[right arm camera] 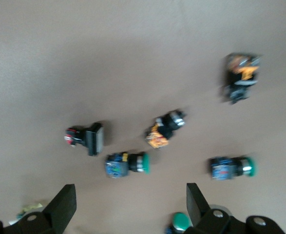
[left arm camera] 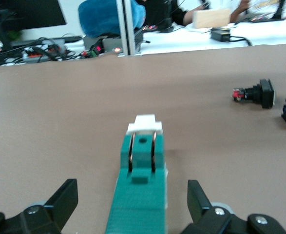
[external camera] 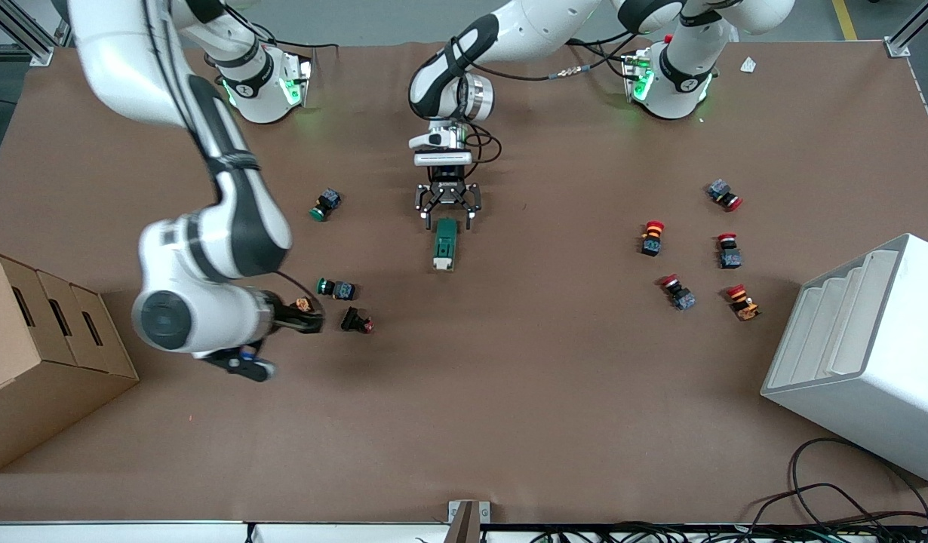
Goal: Close load switch with both arms
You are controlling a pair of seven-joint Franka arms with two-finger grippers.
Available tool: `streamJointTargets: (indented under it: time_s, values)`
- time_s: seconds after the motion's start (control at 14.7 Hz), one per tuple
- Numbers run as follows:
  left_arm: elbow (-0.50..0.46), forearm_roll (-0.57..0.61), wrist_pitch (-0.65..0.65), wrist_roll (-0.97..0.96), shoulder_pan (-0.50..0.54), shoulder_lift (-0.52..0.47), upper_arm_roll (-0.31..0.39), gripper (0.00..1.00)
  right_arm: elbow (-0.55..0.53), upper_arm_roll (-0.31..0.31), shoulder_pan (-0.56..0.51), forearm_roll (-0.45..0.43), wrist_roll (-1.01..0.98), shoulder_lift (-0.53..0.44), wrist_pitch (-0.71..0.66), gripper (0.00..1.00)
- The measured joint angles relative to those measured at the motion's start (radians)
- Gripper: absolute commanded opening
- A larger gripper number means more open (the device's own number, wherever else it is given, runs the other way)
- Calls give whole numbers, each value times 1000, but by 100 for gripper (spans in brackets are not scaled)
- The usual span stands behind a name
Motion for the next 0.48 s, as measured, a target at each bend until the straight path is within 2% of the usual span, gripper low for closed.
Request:
streamJointTargets:
  time_s: [0.34,0.48]
  values:
    - [162,-316,0,233,1,-87,-44,100,1,-2,-146,-162,-360,-147,-108,100]
    - [216,-455,-3,391,26,-136,-41,100,-6,-2,-202,-187,-466,-203,-131,100]
